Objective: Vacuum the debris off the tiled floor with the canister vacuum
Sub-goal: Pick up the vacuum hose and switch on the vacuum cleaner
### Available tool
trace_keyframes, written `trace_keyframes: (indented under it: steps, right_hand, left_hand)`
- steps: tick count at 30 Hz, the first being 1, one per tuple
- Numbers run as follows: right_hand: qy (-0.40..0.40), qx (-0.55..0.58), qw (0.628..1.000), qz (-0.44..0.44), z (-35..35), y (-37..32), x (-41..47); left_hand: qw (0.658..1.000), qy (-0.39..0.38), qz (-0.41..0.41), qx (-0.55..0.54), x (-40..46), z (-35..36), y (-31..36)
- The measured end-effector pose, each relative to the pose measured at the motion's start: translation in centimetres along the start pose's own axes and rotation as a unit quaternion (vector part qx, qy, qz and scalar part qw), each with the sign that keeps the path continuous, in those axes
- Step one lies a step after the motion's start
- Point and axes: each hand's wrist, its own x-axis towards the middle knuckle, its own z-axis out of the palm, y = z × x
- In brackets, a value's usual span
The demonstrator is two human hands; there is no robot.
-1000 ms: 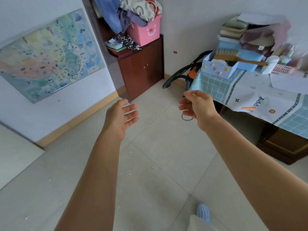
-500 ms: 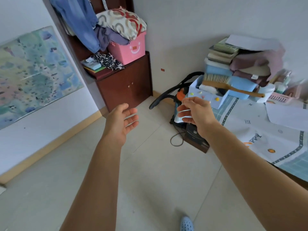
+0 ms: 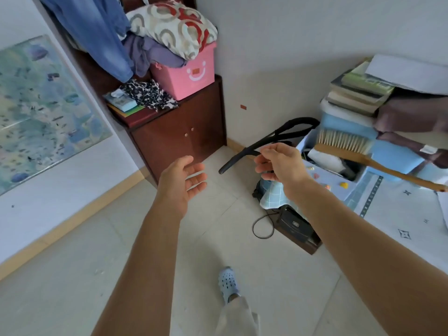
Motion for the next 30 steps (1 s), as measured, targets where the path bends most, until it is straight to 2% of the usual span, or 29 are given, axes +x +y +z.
trace_keyframes:
  steps: [8, 15, 25, 30]
  right_hand:
    - [0.033, -0.004, 0.999, 0.036, 4.4, -2.4, 16.5]
    - [0.04, -0.032, 0.998, 0.046, 7.5, -3.8, 27.3]
    - [0.06, -0.078, 0.992, 0.08, 6.2, -2.6, 40.7]
    - [0.046, -0.096, 0.989, 0.103, 4.7, -0.7, 48.2]
  left_hand:
    - [0.999, -0.017, -0.032, -0.008, 16.8, 5.4, 4.5]
    - [0.996, -0.035, -0.077, 0.026, 28.3, 10.4, 6.2]
    - [0.986, -0.085, -0.136, 0.052, 40.0, 18.1, 4.3]
    - [0.98, -0.095, -0.163, 0.066, 46.0, 23.5, 2.3]
